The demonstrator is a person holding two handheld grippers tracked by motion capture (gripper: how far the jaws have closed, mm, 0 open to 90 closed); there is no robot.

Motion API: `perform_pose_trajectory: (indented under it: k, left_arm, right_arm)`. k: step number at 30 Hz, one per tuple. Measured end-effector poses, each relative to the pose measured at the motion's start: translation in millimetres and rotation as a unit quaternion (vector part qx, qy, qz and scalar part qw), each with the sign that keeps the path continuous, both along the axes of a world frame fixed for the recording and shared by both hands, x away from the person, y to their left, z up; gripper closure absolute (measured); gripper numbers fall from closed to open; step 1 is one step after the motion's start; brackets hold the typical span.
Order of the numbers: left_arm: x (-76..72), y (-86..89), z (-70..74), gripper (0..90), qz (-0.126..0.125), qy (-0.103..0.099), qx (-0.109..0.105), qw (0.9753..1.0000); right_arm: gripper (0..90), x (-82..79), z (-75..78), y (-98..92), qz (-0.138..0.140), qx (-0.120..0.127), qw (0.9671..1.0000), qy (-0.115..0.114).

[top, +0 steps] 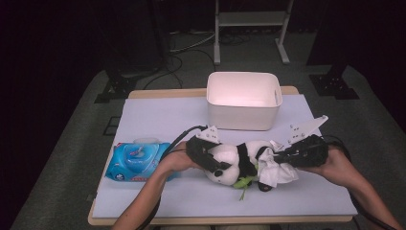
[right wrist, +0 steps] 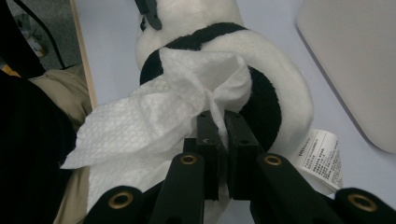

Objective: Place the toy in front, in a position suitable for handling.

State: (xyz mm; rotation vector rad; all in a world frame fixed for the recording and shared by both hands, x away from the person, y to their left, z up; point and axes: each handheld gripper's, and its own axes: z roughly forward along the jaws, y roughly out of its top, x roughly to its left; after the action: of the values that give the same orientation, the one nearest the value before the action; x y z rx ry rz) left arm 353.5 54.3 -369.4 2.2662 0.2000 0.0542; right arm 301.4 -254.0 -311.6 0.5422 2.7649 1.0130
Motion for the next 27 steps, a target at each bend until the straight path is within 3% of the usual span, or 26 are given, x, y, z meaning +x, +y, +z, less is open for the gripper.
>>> perform_pose_trajectory:
  k: [7,20,24,27]
  left_arm:
    - [-1.5,-0.6,-0.2,28.3,-0.003,-0.002,-0.004,1.0]
    - [-2.4,-0.3,-0.3,28.3,-0.011,-0.003,-0.01,0.9999]
    - [-1.8,2.0,-2.0,27.6,-0.011,0.001,-0.012,0.9999]
    - [-1.4,1.3,-3.2,21.9,-0.008,0.007,-0.018,0.9998]
  right_arm:
    - [84.7,10.7,9.6,12.2,0.005,-0.003,0.9999,-0.009]
    - [84.6,48.3,13.5,59.8,0.027,-0.025,0.9993,-0.002]
    - [84.7,53.0,9.4,64.6,0.027,-0.031,0.9991,0.008]
    - [84.7,52.1,6.2,63.2,0.03,-0.03,0.999,0.015]
